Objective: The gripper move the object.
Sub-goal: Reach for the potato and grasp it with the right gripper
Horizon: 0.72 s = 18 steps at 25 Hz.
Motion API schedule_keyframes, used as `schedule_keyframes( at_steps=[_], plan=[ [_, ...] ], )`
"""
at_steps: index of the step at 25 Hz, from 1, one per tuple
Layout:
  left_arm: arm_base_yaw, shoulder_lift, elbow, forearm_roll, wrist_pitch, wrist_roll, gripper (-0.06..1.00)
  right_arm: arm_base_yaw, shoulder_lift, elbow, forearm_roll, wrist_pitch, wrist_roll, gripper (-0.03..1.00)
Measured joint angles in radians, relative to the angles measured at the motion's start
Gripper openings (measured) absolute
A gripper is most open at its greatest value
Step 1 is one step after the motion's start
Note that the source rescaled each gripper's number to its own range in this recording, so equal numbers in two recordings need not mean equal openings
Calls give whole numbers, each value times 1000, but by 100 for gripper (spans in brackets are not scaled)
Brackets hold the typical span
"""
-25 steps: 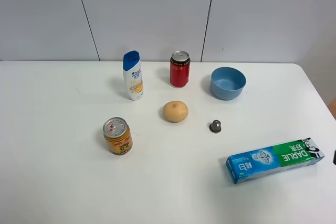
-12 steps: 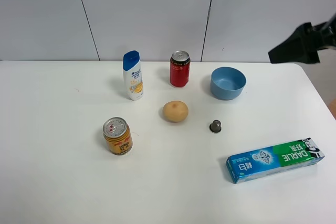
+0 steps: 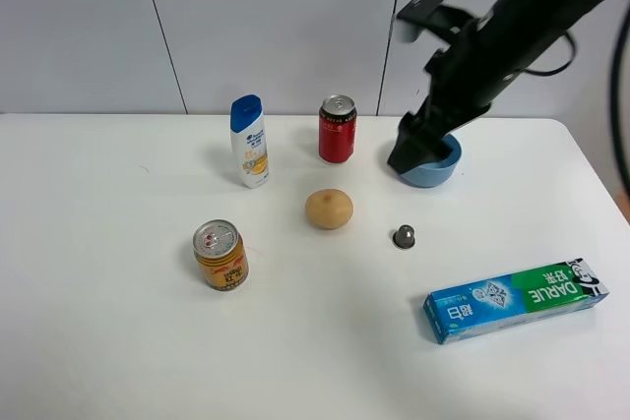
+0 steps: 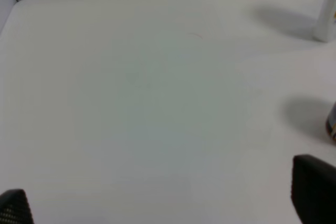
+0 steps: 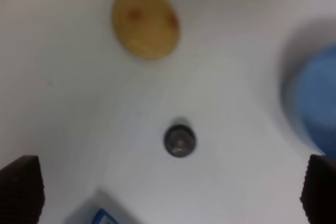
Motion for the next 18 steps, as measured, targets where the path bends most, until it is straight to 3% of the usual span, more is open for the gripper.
schedule_keyframes(
  at_steps=[7,13,18],
  plan=[
    [0,0,0,0,0,0,100,163,234,-1,-14,-213,6,100],
    [0,0,0,0,0,0,100,175,346,-1,-19,-366,-11,100],
    [0,0,0,0,0,0,100,175,405,-1,-25,-403,-64,100]
  ],
)
